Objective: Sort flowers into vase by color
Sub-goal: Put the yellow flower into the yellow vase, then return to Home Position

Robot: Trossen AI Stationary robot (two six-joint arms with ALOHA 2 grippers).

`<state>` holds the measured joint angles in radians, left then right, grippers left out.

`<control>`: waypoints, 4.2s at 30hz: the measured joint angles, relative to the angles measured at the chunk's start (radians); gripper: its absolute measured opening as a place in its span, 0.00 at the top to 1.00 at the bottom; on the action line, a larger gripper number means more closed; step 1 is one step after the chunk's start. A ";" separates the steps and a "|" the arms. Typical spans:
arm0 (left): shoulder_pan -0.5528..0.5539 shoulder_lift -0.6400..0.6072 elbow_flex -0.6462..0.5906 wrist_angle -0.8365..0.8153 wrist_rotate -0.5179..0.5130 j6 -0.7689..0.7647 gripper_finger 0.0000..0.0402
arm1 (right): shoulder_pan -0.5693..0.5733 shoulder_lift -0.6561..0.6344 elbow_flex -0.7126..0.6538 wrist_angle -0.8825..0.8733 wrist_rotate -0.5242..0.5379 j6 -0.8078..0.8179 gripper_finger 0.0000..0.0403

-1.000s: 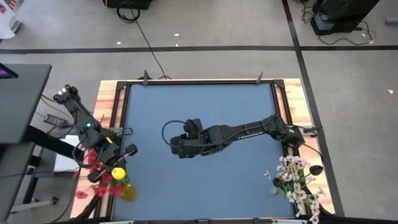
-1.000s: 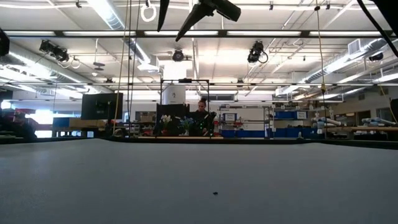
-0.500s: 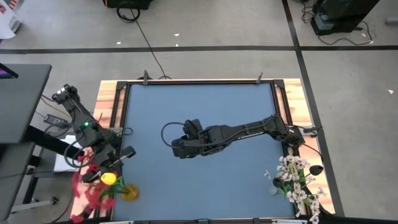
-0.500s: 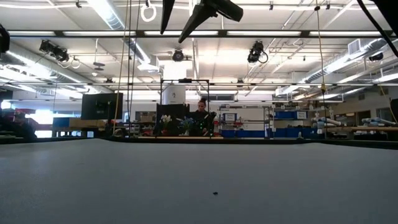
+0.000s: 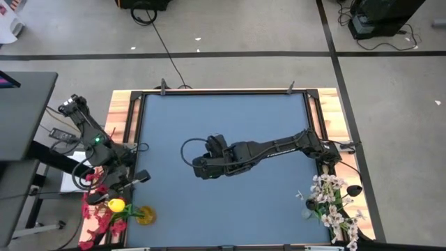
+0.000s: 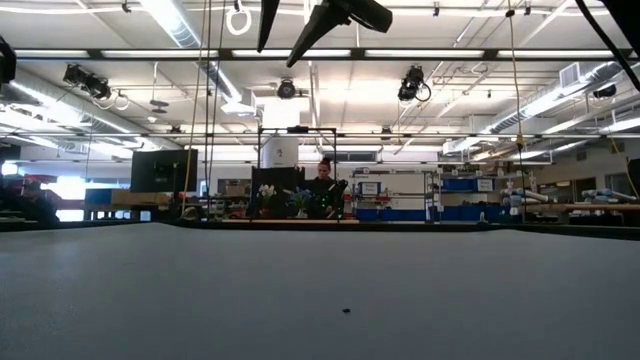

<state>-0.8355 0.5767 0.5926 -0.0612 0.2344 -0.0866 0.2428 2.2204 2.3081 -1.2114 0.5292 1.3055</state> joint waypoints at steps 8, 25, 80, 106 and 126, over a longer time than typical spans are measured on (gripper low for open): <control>0.000 0.000 0.011 0.007 0.041 -0.033 0.96 | 0.012 0.000 0.000 -0.001 0.002 0.032 0.59; 0.000 0.036 0.053 -0.116 0.041 0.030 0.96 | 0.049 0.000 0.000 -0.002 0.029 0.100 0.59; 0.365 0.183 0.511 -0.423 -0.196 0.147 0.67 | 0.126 -0.144 0.000 0.000 0.324 -0.125 0.64; 1.147 0.480 0.510 -0.243 0.338 0.187 0.91 | -0.183 -0.375 0.000 0.338 -0.419 -1.214 0.99; 1.207 0.452 0.247 0.022 0.336 0.110 0.99 | -0.457 -0.644 -0.498 0.622 -0.771 -1.250 0.99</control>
<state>0.3714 1.0285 0.8400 -0.0395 0.5703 0.0230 -0.2146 1.5767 1.8103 -0.5898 -0.2413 0.0553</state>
